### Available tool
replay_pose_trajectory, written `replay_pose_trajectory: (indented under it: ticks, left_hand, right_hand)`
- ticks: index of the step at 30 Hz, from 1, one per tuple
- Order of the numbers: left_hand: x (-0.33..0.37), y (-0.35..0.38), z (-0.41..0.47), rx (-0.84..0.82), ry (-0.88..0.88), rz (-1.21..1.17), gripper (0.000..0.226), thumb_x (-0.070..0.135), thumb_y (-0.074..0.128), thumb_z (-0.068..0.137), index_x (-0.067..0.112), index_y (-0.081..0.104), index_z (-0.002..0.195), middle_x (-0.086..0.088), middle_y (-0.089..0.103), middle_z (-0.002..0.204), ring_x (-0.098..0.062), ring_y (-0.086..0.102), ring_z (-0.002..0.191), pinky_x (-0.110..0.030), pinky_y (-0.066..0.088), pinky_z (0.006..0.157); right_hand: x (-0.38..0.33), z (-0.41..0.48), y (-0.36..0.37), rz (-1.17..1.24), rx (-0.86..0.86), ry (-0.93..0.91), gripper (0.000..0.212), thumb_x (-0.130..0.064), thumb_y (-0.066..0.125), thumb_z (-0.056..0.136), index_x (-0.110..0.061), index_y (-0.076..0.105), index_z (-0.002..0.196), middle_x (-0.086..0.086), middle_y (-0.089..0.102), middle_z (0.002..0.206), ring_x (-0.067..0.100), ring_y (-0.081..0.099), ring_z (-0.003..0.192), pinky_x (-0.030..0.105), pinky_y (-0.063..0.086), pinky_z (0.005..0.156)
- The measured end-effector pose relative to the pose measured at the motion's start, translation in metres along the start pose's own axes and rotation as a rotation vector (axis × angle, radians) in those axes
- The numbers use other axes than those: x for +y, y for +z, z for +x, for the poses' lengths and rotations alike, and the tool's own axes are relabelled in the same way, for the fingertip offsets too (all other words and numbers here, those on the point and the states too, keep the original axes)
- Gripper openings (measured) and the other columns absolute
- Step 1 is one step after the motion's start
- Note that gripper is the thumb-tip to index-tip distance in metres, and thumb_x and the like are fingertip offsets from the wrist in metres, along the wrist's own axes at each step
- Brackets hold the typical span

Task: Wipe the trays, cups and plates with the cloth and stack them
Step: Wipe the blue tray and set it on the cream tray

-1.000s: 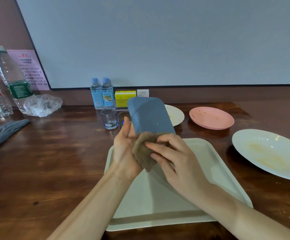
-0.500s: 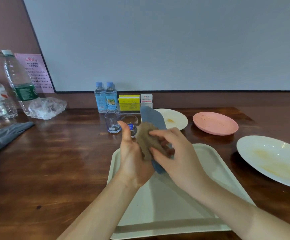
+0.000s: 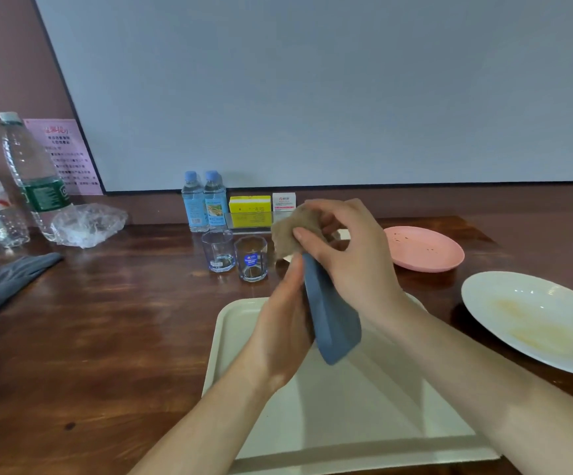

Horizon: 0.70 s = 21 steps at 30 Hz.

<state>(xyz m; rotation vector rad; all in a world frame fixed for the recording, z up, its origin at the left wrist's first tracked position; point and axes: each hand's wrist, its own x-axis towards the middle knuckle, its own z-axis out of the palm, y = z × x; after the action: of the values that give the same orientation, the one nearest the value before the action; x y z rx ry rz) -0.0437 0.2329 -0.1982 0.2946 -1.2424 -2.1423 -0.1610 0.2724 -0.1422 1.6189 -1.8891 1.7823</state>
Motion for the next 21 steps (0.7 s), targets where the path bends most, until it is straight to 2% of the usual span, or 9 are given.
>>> replay_pose_trajectory:
  ticks: [1,3,5,8,10,12,15,18,21]
  left_hand:
    - [0.001,-0.001,0.001,-0.037,0.038,0.083,0.048,0.034,0.065,0.1,0.038,0.058,0.147,0.0,0.069,0.142,-0.02,0.066,0.132,-0.037,0.055,0.109]
    - [-0.002,-0.006,0.002,-0.064,0.099,0.248,0.073,0.004,0.068,0.084,0.043,0.059,0.145,-0.01,0.068,0.137,-0.03,0.064,0.129,-0.045,0.052,0.108]
    - [-0.004,-0.006,0.002,-0.055,0.128,0.315,0.08,-0.006,0.068,0.075,0.031,0.058,0.145,-0.019,0.066,0.132,-0.04,0.061,0.128,-0.047,0.054,0.102]
    - [-0.01,-0.006,0.004,0.042,0.179,0.344,0.063,-0.006,0.07,0.071,0.015,0.061,0.131,-0.01,0.075,0.12,-0.033,0.068,0.124,-0.039,0.06,0.094]
    - [-0.011,-0.006,0.005,0.09,0.205,0.364,0.065,-0.006,0.07,0.073,0.011,0.06,0.135,-0.012,0.075,0.127,-0.031,0.069,0.126,-0.044,0.06,0.1]
    - [-0.009,-0.007,0.005,0.136,0.204,0.356,0.072,-0.008,0.065,0.071,0.017,0.06,0.139,-0.011,0.074,0.13,-0.032,0.069,0.127,-0.05,0.058,0.104]
    - [-0.002,-0.012,0.005,0.172,0.169,0.358,0.076,-0.004,0.065,0.064,0.041,0.071,0.125,-0.007,0.077,0.121,-0.035,0.071,0.118,-0.055,0.056,0.099]
    - [0.005,-0.013,0.004,0.126,0.138,0.387,0.077,-0.004,0.065,0.066,0.04,0.071,0.128,-0.006,0.077,0.12,-0.032,0.072,0.109,-0.056,0.055,0.097]
    - [0.013,-0.011,0.001,0.099,0.122,0.341,0.078,-0.004,0.068,0.07,0.043,0.07,0.132,-0.01,0.075,0.128,-0.035,0.07,0.113,-0.06,0.056,0.101]
  right_hand:
    - [-0.002,0.005,0.0,-0.012,0.003,-0.008,0.03,-0.033,0.079,0.093,-0.028,0.073,0.122,-0.009,0.062,0.112,0.002,0.064,0.101,0.015,0.052,0.084]
    - [-0.005,0.006,0.002,-0.041,-0.003,-0.026,0.023,-0.034,0.075,0.096,-0.027,0.075,0.118,-0.007,0.063,0.113,0.002,0.064,0.104,0.012,0.05,0.088]
    - [-0.008,-0.001,0.003,-0.037,-0.027,-0.025,0.021,-0.03,0.073,0.098,-0.028,0.076,0.119,-0.007,0.062,0.113,0.001,0.063,0.106,0.01,0.047,0.09]
    - [-0.01,-0.017,0.002,-0.041,-0.065,-0.064,0.029,-0.019,0.076,0.096,-0.026,0.076,0.124,-0.009,0.058,0.113,0.0,0.061,0.108,0.008,0.045,0.092]
    - [-0.011,-0.022,-0.001,-0.098,-0.068,-0.145,0.028,-0.014,0.076,0.095,-0.023,0.078,0.122,-0.008,0.057,0.112,0.006,0.06,0.108,0.013,0.045,0.096]
    - [-0.009,-0.017,-0.005,-0.229,-0.054,-0.276,0.023,-0.019,0.075,0.096,-0.021,0.08,0.119,-0.004,0.057,0.11,0.013,0.058,0.105,0.02,0.047,0.092]
    - [0.002,0.002,-0.008,-0.355,-0.027,-0.407,0.019,-0.027,0.072,0.099,-0.02,0.082,0.114,0.0,0.06,0.109,0.021,0.055,0.103,0.028,0.047,0.086]
    - [0.011,0.018,-0.011,-0.328,-0.029,-0.348,0.02,-0.029,0.068,0.101,-0.021,0.083,0.111,-0.003,0.063,0.108,0.02,0.057,0.105,0.028,0.047,0.09]
    - [0.023,0.027,-0.024,-0.239,-0.038,-0.243,0.018,-0.023,0.065,0.102,-0.02,0.082,0.108,-0.008,0.068,0.102,0.015,0.064,0.099,0.035,0.052,0.091]
